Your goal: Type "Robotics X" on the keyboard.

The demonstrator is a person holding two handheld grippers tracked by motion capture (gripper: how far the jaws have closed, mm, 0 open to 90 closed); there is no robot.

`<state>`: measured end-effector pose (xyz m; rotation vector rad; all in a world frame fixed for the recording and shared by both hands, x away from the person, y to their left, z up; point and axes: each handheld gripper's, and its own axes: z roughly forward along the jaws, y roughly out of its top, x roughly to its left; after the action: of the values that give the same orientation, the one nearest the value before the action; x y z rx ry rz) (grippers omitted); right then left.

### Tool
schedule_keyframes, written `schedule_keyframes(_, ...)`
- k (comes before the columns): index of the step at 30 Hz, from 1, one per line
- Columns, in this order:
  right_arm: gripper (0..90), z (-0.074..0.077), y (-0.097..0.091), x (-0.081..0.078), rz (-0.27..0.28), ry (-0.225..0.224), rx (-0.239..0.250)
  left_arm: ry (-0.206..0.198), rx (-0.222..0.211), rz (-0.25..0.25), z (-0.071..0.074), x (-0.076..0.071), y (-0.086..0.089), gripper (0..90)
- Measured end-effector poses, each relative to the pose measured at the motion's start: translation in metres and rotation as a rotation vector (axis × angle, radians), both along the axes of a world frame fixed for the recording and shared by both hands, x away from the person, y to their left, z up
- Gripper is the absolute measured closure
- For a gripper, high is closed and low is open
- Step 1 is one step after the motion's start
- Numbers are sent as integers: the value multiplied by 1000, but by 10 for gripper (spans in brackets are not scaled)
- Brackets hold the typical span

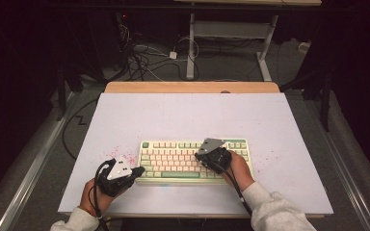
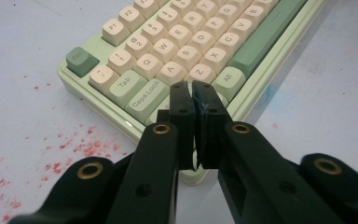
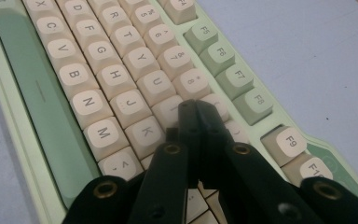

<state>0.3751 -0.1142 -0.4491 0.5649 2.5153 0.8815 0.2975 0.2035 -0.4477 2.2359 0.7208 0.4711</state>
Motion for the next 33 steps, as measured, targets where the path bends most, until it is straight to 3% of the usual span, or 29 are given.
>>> schedule_keyframes(13, 900, 21, -10, -11, 11, -33, 107, -6, -6, 10, 2, 1, 2, 851)
schedule_keyframes(33, 900, 33, -9, -14, 49, -40, 174, -1, -7, 8, 0, 2, 1, 851)
